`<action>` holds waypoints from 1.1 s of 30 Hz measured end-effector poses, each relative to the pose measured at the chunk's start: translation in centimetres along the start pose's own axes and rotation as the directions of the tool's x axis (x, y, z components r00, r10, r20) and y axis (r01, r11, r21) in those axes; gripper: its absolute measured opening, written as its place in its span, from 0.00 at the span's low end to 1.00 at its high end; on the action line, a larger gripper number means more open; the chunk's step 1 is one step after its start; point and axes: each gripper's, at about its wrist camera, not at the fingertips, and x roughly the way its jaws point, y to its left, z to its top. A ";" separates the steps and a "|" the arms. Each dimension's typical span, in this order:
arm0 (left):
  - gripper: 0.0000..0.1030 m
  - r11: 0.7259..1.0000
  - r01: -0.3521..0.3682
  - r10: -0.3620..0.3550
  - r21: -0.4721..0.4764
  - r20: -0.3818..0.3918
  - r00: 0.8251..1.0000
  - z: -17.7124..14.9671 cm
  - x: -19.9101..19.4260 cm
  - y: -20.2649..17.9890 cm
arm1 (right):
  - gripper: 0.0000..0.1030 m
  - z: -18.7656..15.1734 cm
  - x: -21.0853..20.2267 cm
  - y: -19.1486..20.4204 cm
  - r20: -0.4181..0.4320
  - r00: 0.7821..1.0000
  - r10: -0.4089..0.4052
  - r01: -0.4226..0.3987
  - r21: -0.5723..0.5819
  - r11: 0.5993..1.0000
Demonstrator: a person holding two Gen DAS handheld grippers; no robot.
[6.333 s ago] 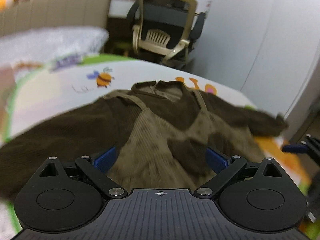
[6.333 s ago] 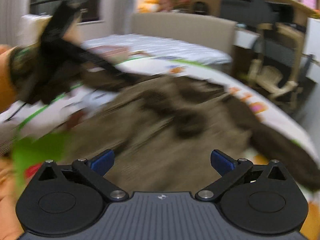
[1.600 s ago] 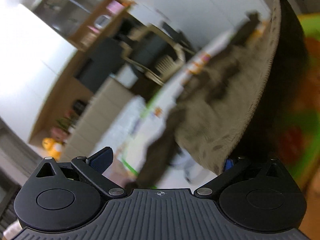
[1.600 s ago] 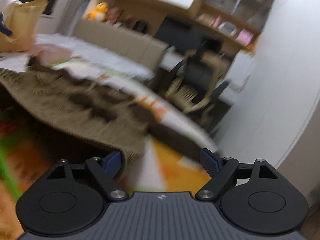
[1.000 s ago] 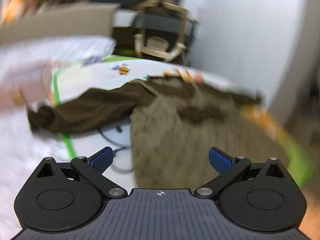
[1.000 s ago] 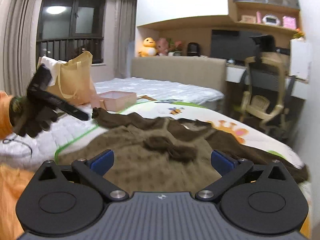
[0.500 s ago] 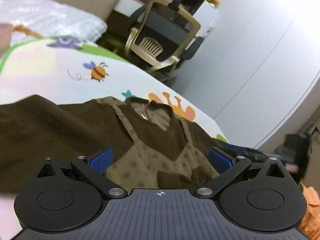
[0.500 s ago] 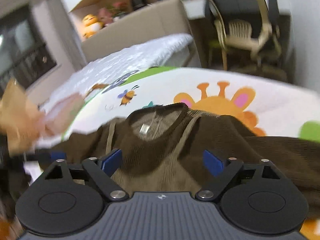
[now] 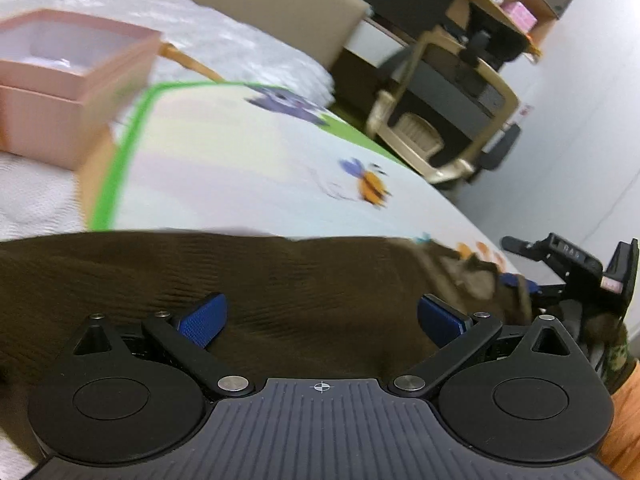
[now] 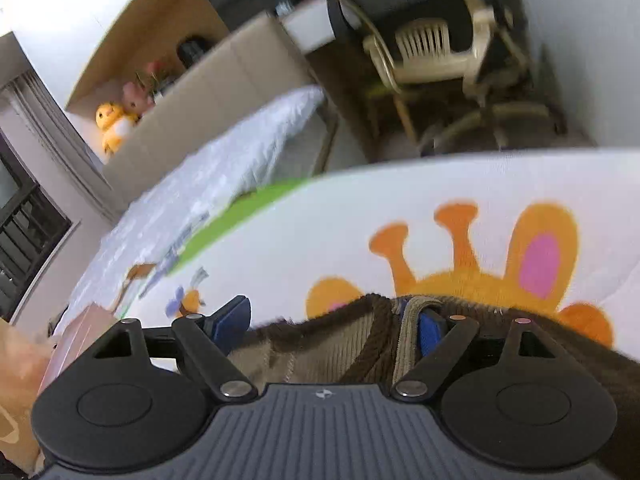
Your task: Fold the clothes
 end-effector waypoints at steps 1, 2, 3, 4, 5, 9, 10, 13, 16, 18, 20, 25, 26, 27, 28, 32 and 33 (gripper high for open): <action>1.00 1.000 -0.012 0.012 0.000 0.008 1.000 0.1 -0.3 0.2 | 0.82 -0.3 -0.1 0.0 -0.009 1.000 0.005 -0.005 -0.017 1.000; 1.00 1.000 -0.024 0.024 0.000 0.015 1.000 0.2 -0.5 0.4 | 0.84 -0.5 -0.6 0.3 -0.017 1.000 0.008 -0.009 -0.045 0.999; 1.00 1.000 -0.030 0.030 -0.009 0.018 0.999 0.3 -0.9 0.4 | 0.85 -0.8 -1.1 0.6 -0.023 1.000 0.012 -0.013 -0.070 0.997; 1.00 0.999 -0.033 0.033 -0.020 0.018 0.999 0.4 -1.2 0.4 | 0.88 -1.2 -2.1 0.9 -0.019 1.000 0.015 -0.017 -0.092 0.996; 1.00 0.999 -0.036 0.037 -0.031 0.018 0.999 0.4 -1.6 0.4 | 0.92 -1.7 -3.6 1.2 -0.006 1.000 0.023 -0.024 -0.127 0.992; 1.00 0.996 0.034 -0.034 -0.079 -0.003 0.999 -0.6 -4.0 -0.8 | 1.00 -4.5 -10.5 2.5 0.023 0.999 0.040 -0.031 -0.315 0.949; 1.00 0.994 0.062 -0.063 -0.093 -0.012 0.998 -1.2 -4.7 -1.2 | 1.00 -5.5 -12.0 2.5 0.021 0.999 0.032 -0.023 -0.347 0.937; 1.00 0.981 0.111 -0.118 -0.162 -0.036 0.992 -3.4 -6.2 -2.0 | 1.00 -8.3 -16.3 1.9 0.020 1.000 0.008 0.001 -0.409 0.912; 1.00 0.957 0.088 -0.103 -0.275 -0.039 0.994 -4.8 -6.8 -1.4 | 1.00 -10.7 -19.4 0.9 0.076 0.996 -0.052 0.078 -0.396 0.915; 1.00 0.929 0.057 -0.073 -0.366 -0.029 0.997 -5.2 -6.7 -0.5 | 1.00 -12.5 -21.1 0.1 0.125 0.988 -0.096 0.135 -0.353 0.926; 1.00 0.894 0.039 -0.051 -0.447 -0.016 0.999 -5.2 -6.2 0.3 | 1.00 -13.8 -22.1 -0.2 0.148 0.982 -0.114 0.156 -0.314 0.937; 0.96 0.857 -0.028 0.043 -0.514 0.017 0.999 -4.6 -5.4 0.0 | 1.00 -14.4 -21.2 -1.2 0.169 0.979 -0.115 0.162 -0.295 0.942; 0.92 0.852 -0.043 0.066 -0.521 0.026 0.998 -4.5 -5.1 -0.1 | 1.00 -14.4 -21.0 -1.4 0.174 0.979 -0.110 0.158 -0.292 0.943; 0.75 0.853 -0.063 0.096 -0.518 0.038 0.995 -4.4 -4.9 -0.1 | 1.00 -14.6 -20.7 -1.7 0.171 0.980 -0.104 0.150 -0.286 0.946; 0.55 0.856 -0.085 0.129 -0.511 0.051 0.990 -4.3 -4.7 -0.1 | 1.00 -14.7 -20.4 -2.0 0.158 0.982 -0.100 0.141 -0.271 0.952; 0.24 0.877 -0.225 0.295 -0.425 0.106 0.950 -4.4 -4.2 -0.9 | 1.00 -14.5 -20.1 -3.3 0.130 0.988 -0.080 0.106 -0.202 0.974; 0.23 0.889 -0.270 0.333 -0.369 0.118 0.936 -4.0 -4.2 -1.5 | 1.00 -14.5 -20.0 -3.4 0.122 0.989 -0.082 0.105 -0.190 0.976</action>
